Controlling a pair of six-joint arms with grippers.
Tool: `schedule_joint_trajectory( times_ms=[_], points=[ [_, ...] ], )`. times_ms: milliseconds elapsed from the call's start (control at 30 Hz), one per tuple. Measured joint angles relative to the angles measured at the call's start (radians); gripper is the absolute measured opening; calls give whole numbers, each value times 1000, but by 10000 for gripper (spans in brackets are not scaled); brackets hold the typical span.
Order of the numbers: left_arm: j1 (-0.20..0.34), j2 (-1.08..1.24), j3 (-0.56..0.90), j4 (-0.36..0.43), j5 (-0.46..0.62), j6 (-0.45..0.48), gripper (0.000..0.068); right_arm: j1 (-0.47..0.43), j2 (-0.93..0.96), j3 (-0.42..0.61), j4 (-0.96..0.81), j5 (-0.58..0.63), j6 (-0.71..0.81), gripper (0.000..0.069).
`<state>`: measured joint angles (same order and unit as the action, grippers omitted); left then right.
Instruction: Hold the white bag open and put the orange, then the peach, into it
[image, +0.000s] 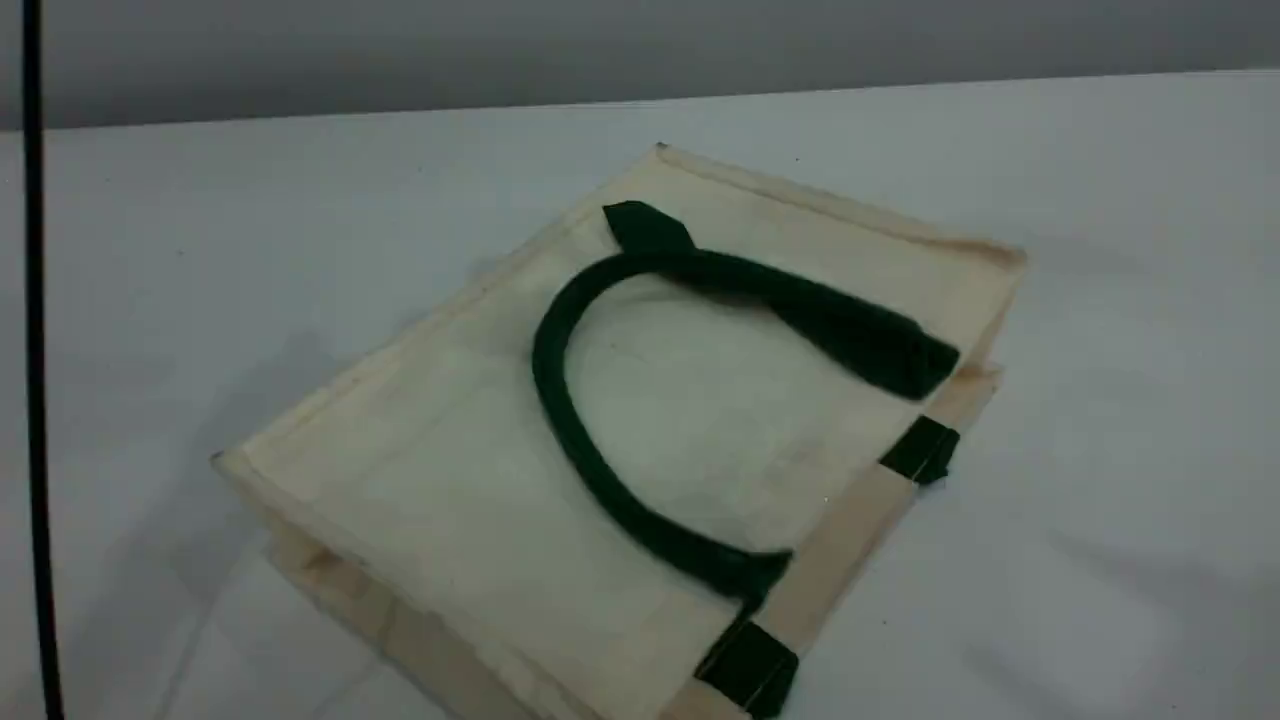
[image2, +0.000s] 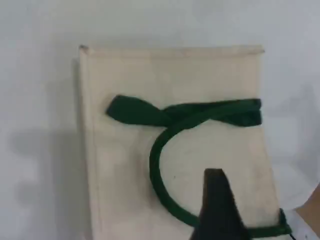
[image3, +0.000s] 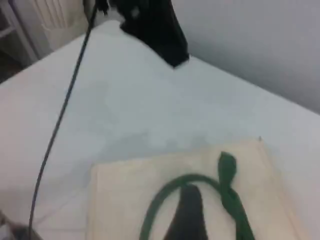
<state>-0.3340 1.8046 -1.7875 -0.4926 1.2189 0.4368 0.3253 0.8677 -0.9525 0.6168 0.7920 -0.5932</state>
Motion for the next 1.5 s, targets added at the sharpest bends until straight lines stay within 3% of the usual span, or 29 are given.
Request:
schedule_joint_trajectory(
  times_ms=[267,533,733,900,1167,1300,1500],
  points=[
    [-2,-142,0,-5,4,-7,431,0,-212,0,-238,193,260,561],
    [-96,-337,0,-3,6,-23,431,0,-456,0,-340,428,444,561],
    [-199,-451,32,53,6,-125,431,1,-655,81,-447,432,541,561],
    [-268,-558,166,75,4,-142,431,1,-806,210,-514,433,540,561],
    [-270,-774,450,80,2,-148,431,1,-868,415,-514,348,540,561],
    [-270,-904,583,114,2,-148,431,1,-868,414,-515,256,540,561],
    [-267,-1117,753,168,3,-166,431,1,-868,444,-513,280,556,561]
  ],
)
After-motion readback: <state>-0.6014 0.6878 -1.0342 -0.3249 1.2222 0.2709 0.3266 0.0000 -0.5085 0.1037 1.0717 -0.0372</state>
